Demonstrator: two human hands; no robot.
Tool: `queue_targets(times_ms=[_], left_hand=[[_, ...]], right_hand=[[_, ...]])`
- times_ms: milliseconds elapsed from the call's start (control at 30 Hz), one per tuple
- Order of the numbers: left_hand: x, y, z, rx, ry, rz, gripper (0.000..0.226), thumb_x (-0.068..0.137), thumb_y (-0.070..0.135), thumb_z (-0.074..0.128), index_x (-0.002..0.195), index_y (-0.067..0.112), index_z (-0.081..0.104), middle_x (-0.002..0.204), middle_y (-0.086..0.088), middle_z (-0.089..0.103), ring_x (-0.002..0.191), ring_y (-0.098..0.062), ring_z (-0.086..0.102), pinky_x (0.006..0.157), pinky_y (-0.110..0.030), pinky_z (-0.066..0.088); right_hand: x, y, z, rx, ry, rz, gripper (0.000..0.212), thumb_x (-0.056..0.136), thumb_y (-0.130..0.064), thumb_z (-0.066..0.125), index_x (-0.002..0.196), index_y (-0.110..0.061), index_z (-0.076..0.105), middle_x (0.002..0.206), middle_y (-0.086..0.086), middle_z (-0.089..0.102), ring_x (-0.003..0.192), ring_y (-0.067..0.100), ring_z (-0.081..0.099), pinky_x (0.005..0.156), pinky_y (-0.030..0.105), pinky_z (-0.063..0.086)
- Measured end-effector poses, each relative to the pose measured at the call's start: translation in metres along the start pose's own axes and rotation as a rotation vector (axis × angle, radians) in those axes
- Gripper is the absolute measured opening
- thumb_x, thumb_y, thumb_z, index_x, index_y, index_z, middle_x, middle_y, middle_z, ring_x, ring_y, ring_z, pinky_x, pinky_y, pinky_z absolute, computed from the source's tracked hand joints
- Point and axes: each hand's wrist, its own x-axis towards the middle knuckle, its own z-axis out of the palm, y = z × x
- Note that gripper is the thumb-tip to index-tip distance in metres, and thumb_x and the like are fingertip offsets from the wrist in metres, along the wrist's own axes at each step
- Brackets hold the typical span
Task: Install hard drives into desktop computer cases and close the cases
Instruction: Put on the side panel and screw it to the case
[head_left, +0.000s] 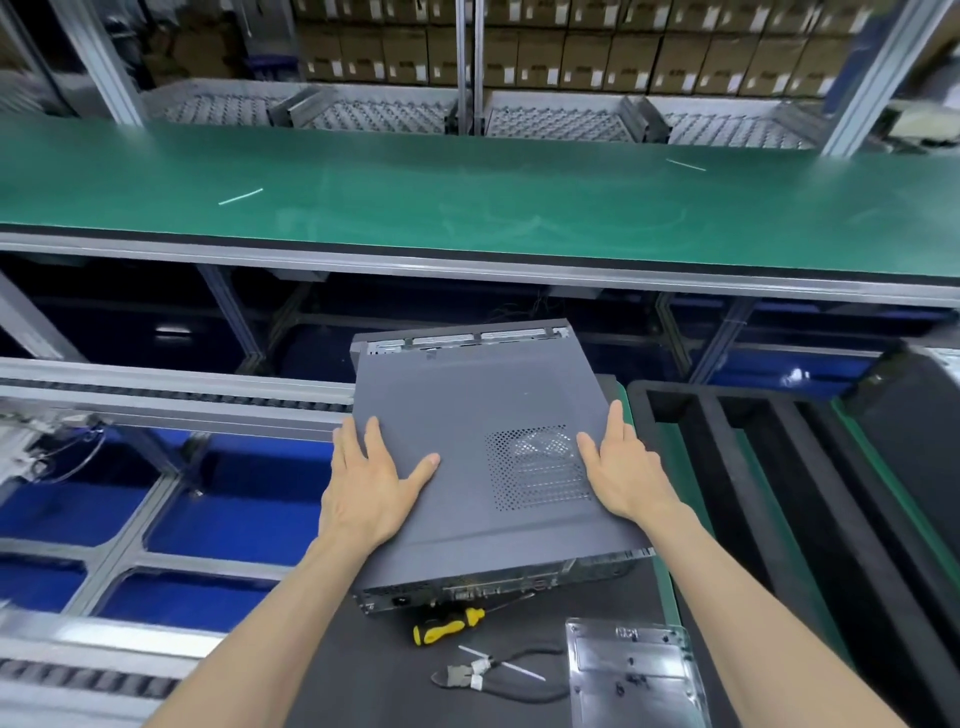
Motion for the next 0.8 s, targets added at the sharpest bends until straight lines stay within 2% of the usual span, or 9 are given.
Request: queue_targets(times_ms=[167,300,433,533,600,667,733,800], left_hand=[[0.003,-0.001,-0.001,-0.002,-0.006,0.003,0.108,0.079,0.088,0.039,0.159,0.020,0.012,0.166,-0.005,0.005,0.152,-0.031,0.013,0.110,-0.055,0.040],[0.001,-0.003,-0.002,0.030,-0.018,0.021,0.106,0.080,0.087,0.040,0.159,0.022,0.011,0.167,-0.006,0.001,0.152,-0.033,0.009,0.113,-0.055,0.035],[-0.005,-0.005,0.002,0.073,-0.040,0.036,0.106,0.083,0.087,0.031,0.161,0.022,0.003,0.168,-0.008,-0.010,0.155,-0.031,-0.004,0.118,-0.052,0.027],[-0.005,-0.005,0.000,0.050,-0.036,0.049,0.104,0.084,0.085,0.035,0.161,0.022,0.006,0.169,-0.007,-0.007,0.155,-0.026,-0.002,0.118,-0.049,0.027],[-0.003,-0.011,-0.006,-0.088,0.000,0.046,0.094,0.086,0.074,0.052,0.159,0.025,0.020,0.167,-0.004,0.009,0.153,-0.022,0.014,0.115,-0.045,0.033],[-0.001,-0.023,-0.011,-0.414,0.040,-0.009,0.072,0.089,0.051,0.068,0.151,0.028,0.038,0.155,0.001,0.036,0.138,-0.017,0.041,0.108,-0.042,0.042],[-0.005,-0.031,-0.012,-0.773,0.058,-0.130,0.062,0.092,0.033,0.072,0.147,0.028,0.045,0.139,0.007,0.057,0.121,-0.014,0.061,0.098,-0.038,0.052],[-0.008,-0.032,-0.013,-1.008,0.027,-0.225,0.061,0.093,0.021,0.072,0.148,0.026,0.048,0.122,0.016,0.070,0.102,-0.008,0.072,0.080,-0.026,0.059]], right_hand=[[-0.001,0.003,-0.005,0.025,-0.019,-0.021,0.073,0.106,-0.050,0.025,0.159,-0.015,-0.011,0.152,0.018,0.040,0.127,0.041,0.049,0.107,0.051,0.035],[-0.004,0.006,-0.004,0.010,0.000,-0.031,0.071,0.106,-0.047,0.026,0.159,-0.013,-0.008,0.143,0.018,0.051,0.118,0.038,0.054,0.101,0.047,0.039],[-0.006,0.006,0.001,-0.022,0.021,-0.017,0.072,0.106,-0.048,0.023,0.159,-0.012,-0.009,0.146,0.020,0.045,0.121,0.042,0.053,0.101,0.048,0.041],[-0.006,0.007,0.003,-0.013,0.028,-0.016,0.071,0.106,-0.048,0.023,0.159,-0.013,-0.009,0.149,0.019,0.043,0.122,0.041,0.053,0.103,0.049,0.040],[-0.005,0.008,0.002,0.001,0.032,-0.022,0.070,0.106,-0.047,0.024,0.159,-0.013,-0.007,0.147,0.019,0.045,0.121,0.040,0.053,0.103,0.048,0.039],[-0.004,0.009,0.002,0.012,0.032,-0.030,0.069,0.106,-0.046,0.024,0.159,-0.013,-0.006,0.144,0.019,0.048,0.118,0.039,0.055,0.101,0.047,0.039],[-0.003,0.010,0.002,0.023,0.029,-0.033,0.069,0.106,-0.046,0.025,0.159,-0.015,-0.006,0.143,0.018,0.050,0.117,0.038,0.055,0.101,0.047,0.040],[-0.002,0.011,0.002,0.045,0.022,-0.022,0.069,0.106,-0.047,0.025,0.159,-0.016,-0.007,0.144,0.018,0.049,0.118,0.040,0.054,0.101,0.048,0.040]])
